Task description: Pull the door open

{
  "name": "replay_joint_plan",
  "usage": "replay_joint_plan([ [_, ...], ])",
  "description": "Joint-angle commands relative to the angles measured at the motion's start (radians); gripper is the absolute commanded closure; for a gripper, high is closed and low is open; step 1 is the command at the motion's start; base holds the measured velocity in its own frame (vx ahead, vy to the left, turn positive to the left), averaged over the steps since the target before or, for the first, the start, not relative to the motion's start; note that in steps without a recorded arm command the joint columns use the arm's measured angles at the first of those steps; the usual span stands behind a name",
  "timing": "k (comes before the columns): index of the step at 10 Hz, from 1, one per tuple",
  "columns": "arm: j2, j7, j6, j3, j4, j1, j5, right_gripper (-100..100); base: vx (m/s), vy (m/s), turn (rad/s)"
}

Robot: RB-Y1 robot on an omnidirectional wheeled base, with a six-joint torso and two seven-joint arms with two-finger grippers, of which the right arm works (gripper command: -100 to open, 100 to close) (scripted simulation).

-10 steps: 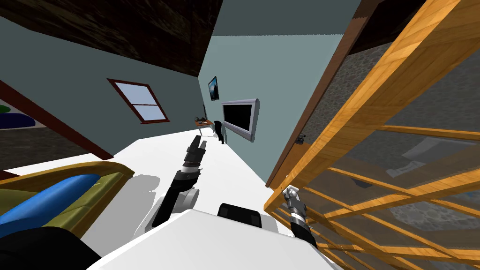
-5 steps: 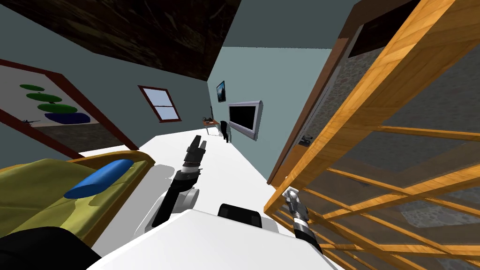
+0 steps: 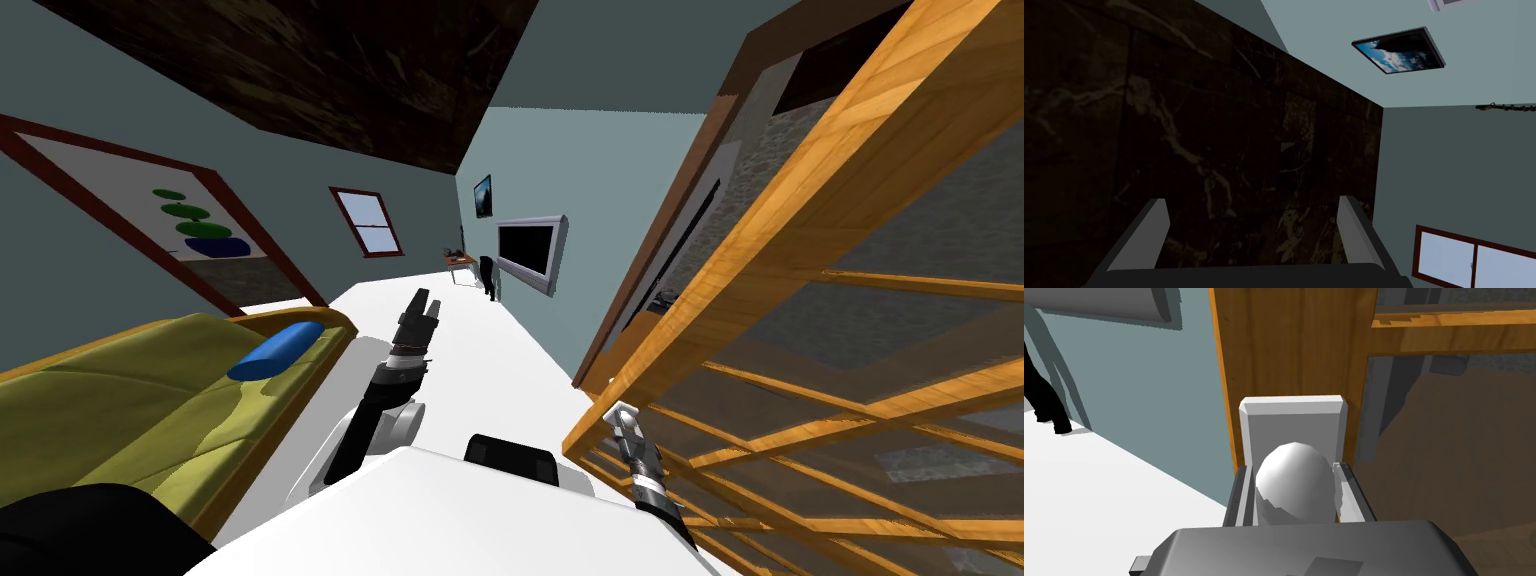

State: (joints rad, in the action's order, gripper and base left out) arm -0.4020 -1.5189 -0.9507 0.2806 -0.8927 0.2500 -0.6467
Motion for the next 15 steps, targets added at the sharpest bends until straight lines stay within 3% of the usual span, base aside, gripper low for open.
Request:
replay_joint_plan([
  [1,-0.014,-0.02,-0.02,0.019,0.0,0.011,0.011,100,-0.229,-0.012,0.089],
  [5,-0.051,-0.069,-0.064,0.065,0.0,0.036,0.036,100,-0.216,-0.024,0.107],
  [6,-0.057,-0.077,-0.071,0.072,0.0,0.04,0.04,100,-0.184,-0.016,0.09],
  [7,-0.052,-0.07,-0.061,0.068,0.002,0.039,0.037,100,-0.078,-0.003,0.018],
  [15,-0.112,-0.151,-0.172,0.14,0.035,0.081,0.077,100,-0.189,-0.032,0.115],
])
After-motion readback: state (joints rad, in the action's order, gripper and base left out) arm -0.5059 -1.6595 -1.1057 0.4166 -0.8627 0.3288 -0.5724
